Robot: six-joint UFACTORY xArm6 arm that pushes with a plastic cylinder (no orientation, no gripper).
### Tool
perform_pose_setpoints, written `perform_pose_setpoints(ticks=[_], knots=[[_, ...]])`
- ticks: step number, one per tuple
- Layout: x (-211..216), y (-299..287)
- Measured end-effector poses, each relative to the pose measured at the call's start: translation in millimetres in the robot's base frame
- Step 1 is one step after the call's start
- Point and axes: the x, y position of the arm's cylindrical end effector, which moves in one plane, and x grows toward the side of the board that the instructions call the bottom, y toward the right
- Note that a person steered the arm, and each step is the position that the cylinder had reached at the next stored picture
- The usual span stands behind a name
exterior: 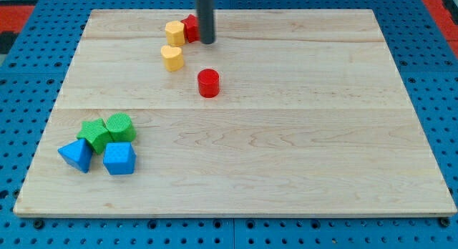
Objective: Push the red star slightly to the bottom
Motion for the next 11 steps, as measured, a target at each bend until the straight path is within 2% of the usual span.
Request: perform_pose_setpoints(ticks=[1,2,3,4,5,6,7,8,9,10,11], knots=[[-47,23],[-74,9],[-73,-35],[-33,-16],[-17,-12],[-62,1],[-74,-46],[-43,-53],[-13,-35],[-27,-24],[-29,-79]])
